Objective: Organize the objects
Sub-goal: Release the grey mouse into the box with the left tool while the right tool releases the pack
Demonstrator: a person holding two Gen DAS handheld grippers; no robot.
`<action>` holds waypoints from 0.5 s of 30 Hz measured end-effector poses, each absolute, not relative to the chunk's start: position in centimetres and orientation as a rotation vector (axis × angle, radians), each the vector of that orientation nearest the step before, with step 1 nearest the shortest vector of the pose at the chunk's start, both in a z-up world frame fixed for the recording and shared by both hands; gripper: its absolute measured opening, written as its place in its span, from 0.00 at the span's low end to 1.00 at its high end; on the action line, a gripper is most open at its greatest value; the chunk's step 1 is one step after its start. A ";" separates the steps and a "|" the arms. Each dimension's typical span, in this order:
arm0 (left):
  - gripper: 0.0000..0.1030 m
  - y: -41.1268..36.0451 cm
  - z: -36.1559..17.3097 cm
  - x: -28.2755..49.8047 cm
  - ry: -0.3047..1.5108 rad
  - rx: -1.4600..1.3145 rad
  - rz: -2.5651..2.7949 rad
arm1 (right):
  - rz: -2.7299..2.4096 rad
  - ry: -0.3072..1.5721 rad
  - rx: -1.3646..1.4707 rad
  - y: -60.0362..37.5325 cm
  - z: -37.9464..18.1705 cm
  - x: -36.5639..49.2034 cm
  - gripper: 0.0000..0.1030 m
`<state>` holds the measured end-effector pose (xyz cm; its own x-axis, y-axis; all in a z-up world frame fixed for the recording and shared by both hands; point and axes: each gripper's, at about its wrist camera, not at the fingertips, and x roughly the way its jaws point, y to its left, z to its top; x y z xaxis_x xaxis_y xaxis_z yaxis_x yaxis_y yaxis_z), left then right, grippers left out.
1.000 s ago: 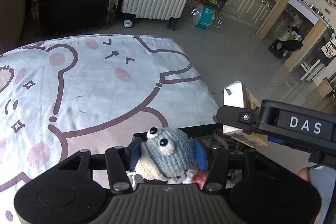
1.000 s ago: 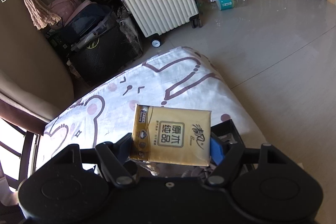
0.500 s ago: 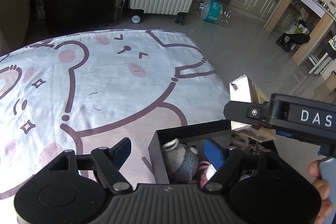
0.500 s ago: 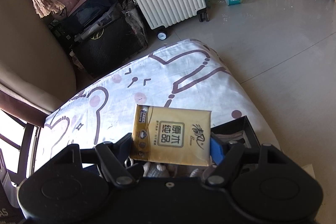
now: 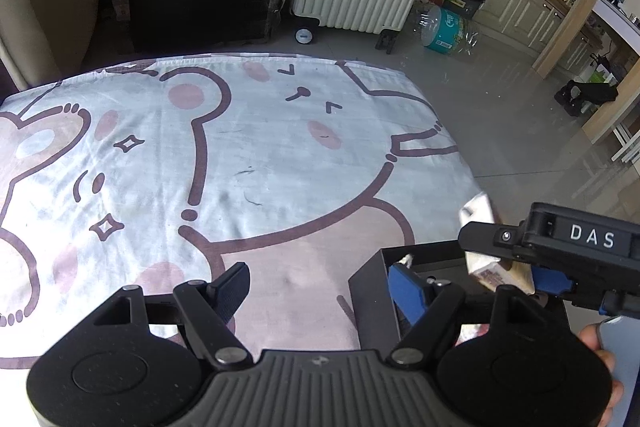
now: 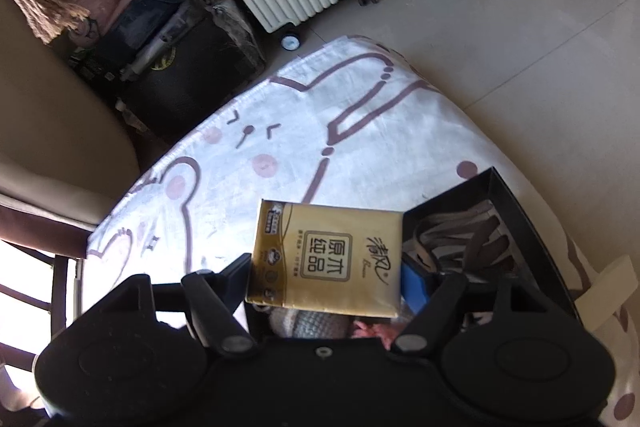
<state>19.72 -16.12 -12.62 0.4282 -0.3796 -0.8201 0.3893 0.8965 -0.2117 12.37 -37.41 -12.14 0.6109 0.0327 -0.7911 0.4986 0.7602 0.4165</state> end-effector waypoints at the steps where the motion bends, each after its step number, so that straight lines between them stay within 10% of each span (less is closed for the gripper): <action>1: 0.75 -16.0 -12.7 19.8 1.024 0.008 -0.478 | -0.306 0.895 0.659 -37.3 -12.2 12.5 0.78; 7: 0.75 -15.9 -12.5 19.8 1.027 -0.005 -0.487 | -0.295 0.872 0.654 -37.5 -11.3 12.0 0.85; 15: 0.75 -16.0 -12.3 19.6 1.029 -0.004 -0.493 | -0.265 0.903 0.584 -37.2 -10.5 12.2 0.65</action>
<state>19.63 -16.02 -12.28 0.4169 -0.3947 -0.8188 0.3908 0.8911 -0.2306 12.20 -37.17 -10.45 0.6010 0.0239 -0.7989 0.4515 0.8146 0.3640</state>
